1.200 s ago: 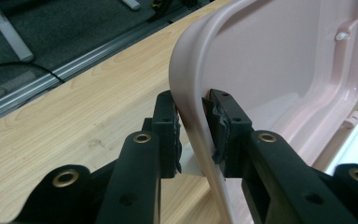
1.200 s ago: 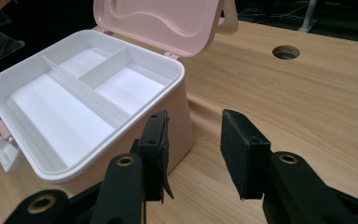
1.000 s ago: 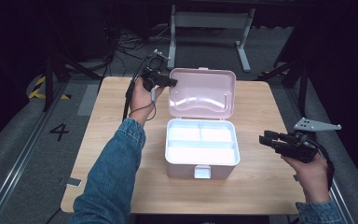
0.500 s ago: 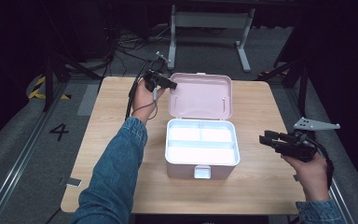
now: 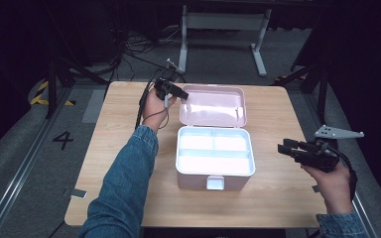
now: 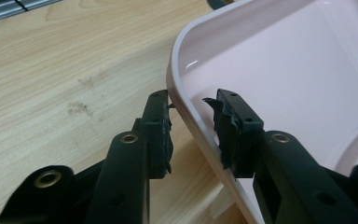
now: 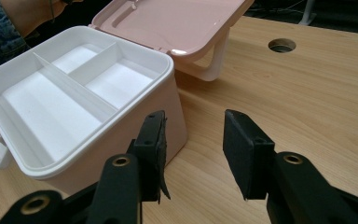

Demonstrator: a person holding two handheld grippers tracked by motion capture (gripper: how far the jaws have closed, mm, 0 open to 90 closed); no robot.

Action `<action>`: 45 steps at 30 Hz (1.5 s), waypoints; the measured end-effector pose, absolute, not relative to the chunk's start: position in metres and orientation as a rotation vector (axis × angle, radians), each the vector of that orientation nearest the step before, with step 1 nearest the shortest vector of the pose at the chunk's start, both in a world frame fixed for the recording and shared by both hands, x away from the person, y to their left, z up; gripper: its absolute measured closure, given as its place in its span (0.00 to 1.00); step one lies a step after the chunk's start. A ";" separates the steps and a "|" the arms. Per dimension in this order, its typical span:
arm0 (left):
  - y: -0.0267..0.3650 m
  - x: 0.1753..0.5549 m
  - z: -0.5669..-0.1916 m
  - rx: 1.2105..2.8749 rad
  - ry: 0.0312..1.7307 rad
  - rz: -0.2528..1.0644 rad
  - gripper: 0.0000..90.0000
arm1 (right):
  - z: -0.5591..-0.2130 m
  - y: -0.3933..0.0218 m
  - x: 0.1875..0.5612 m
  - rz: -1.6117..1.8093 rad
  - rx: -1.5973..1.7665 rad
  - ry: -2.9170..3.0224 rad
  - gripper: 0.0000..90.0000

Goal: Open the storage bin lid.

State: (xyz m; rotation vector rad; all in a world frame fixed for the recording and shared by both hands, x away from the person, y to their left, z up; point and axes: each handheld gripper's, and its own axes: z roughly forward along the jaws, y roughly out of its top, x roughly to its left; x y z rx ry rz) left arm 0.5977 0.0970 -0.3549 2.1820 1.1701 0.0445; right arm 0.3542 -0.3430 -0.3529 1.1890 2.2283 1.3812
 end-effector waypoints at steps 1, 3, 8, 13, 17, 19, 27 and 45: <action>0.095 0.598 -0.356 2.192 1.178 0.050 0.74 | -0.353 -0.343 0.354 1.382 1.191 2.230 0.66; 0.093 0.598 -0.360 2.215 1.183 0.062 0.74 | -0.353 -0.342 0.355 1.380 1.186 2.232 0.66; 0.092 0.600 -0.368 2.236 1.202 0.045 0.74 | -0.355 -0.341 0.355 1.379 1.188 2.236 0.66; 0.092 0.602 -0.373 2.236 1.209 0.025 0.74 | -0.356 -0.340 0.356 1.377 1.191 2.243 0.65; 0.094 0.602 -0.377 2.226 1.208 0.002 0.74 | -0.357 -0.340 0.356 1.374 1.190 2.249 0.65; 0.097 0.602 -0.378 2.214 1.206 -0.022 0.73 | -0.357 -0.340 0.356 1.374 1.193 2.248 0.65; 0.113 0.595 -0.368 2.185 1.196 -0.019 0.61 | -0.356 -0.340 0.357 1.385 1.188 2.247 0.64; 0.149 0.522 -0.308 2.164 1.034 0.112 0.59 | -0.355 -0.325 0.373 1.392 1.150 2.288 0.63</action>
